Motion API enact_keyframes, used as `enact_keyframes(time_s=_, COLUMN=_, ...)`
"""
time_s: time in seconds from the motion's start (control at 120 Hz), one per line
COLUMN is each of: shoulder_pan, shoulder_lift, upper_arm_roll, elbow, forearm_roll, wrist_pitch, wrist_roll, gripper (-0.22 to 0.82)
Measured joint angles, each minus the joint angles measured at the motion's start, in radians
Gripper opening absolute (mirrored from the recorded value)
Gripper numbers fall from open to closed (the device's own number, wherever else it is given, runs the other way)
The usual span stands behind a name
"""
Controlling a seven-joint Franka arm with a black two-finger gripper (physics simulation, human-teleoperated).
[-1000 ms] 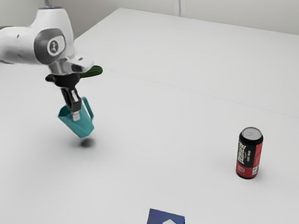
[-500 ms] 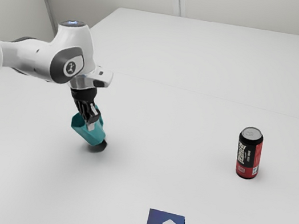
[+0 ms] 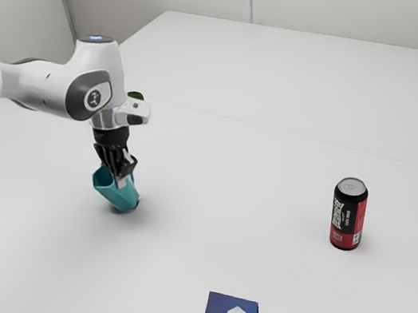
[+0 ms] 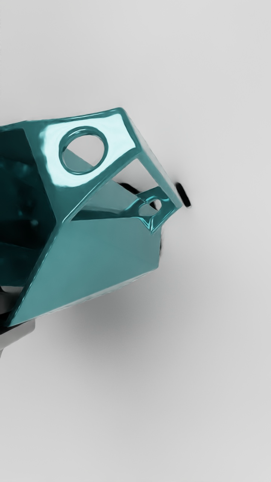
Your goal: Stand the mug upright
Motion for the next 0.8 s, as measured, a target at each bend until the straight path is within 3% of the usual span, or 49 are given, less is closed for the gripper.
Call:
enact_keyframes(time_s=0.225, shoulder_pan=0.000, shoulder_lift=-0.013, upper_arm_roll=-0.016, elbow=0.000, forearm_roll=-0.002, wrist_pitch=0.002, wrist_roll=-0.025, gripper=0.14)
enact_keyframes(time_s=0.433, shoulder_pan=0.007, shoulder_lift=-0.088, upper_arm_roll=-0.030, elbow=0.035, forearm_roll=-0.011, wrist_pitch=-0.031, wrist_roll=-0.038, gripper=0.40)
enact_keyframes(time_s=0.658, shoulder_pan=-0.023, shoulder_lift=-0.077, upper_arm_roll=-0.032, elbow=0.348, forearm_roll=-0.035, wrist_pitch=-0.219, wrist_roll=-0.060, gripper=0.53)
enact_keyframes(time_s=0.708, shoulder_pan=-0.070, shoulder_lift=-0.074, upper_arm_roll=0.011, elbow=0.403, forearm_roll=-0.034, wrist_pitch=-0.255, wrist_roll=-0.071, gripper=0.55)
enact_keyframes(time_s=0.8, shoulder_pan=-0.285, shoulder_lift=-0.064, upper_arm_roll=0.206, elbow=0.491, forearm_roll=-0.028, wrist_pitch=-0.315, wrist_roll=-0.098, gripper=0.57)
